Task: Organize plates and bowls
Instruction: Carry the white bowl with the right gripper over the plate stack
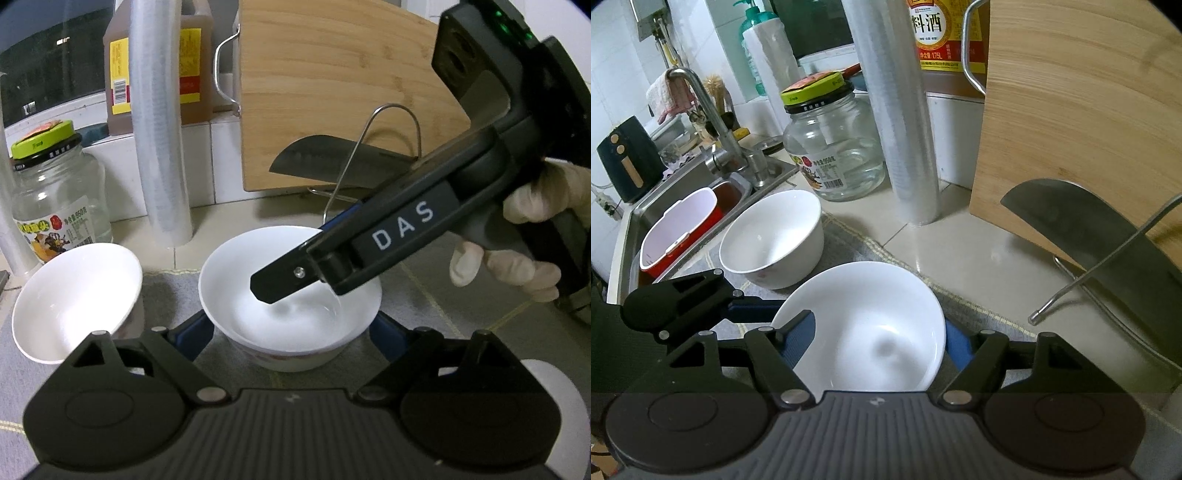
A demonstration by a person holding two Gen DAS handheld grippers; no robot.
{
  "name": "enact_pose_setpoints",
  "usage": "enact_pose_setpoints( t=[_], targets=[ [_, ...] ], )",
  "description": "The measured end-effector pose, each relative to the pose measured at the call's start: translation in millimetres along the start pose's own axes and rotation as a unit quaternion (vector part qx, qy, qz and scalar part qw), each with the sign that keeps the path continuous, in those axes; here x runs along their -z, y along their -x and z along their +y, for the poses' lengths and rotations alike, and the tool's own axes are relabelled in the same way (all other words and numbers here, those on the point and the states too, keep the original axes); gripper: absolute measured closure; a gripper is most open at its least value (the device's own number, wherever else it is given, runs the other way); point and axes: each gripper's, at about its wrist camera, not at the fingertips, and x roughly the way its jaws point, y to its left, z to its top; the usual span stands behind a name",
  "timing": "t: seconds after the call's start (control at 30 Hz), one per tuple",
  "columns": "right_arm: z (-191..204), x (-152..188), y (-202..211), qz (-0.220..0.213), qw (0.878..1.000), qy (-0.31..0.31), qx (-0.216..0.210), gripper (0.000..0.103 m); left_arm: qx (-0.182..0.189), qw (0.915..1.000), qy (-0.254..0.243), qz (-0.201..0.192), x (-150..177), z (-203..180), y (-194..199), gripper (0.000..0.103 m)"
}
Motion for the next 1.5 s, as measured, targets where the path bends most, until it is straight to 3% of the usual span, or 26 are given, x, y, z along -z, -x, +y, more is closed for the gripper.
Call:
enact_pose_setpoints(
  t=[0.7, 1.5],
  targets=[
    [41, 21, 72, -0.023, 1.000, 0.016, 0.000, 0.024, 0.009, 0.9994, -0.032, -0.007, -7, -35, 63, 0.012],
    [69, 69, 128, -0.049, 0.999, 0.005, 0.019, 0.024, 0.038, 0.9988, -0.028, -0.009, 6, -78, 110, 0.012]
  ],
)
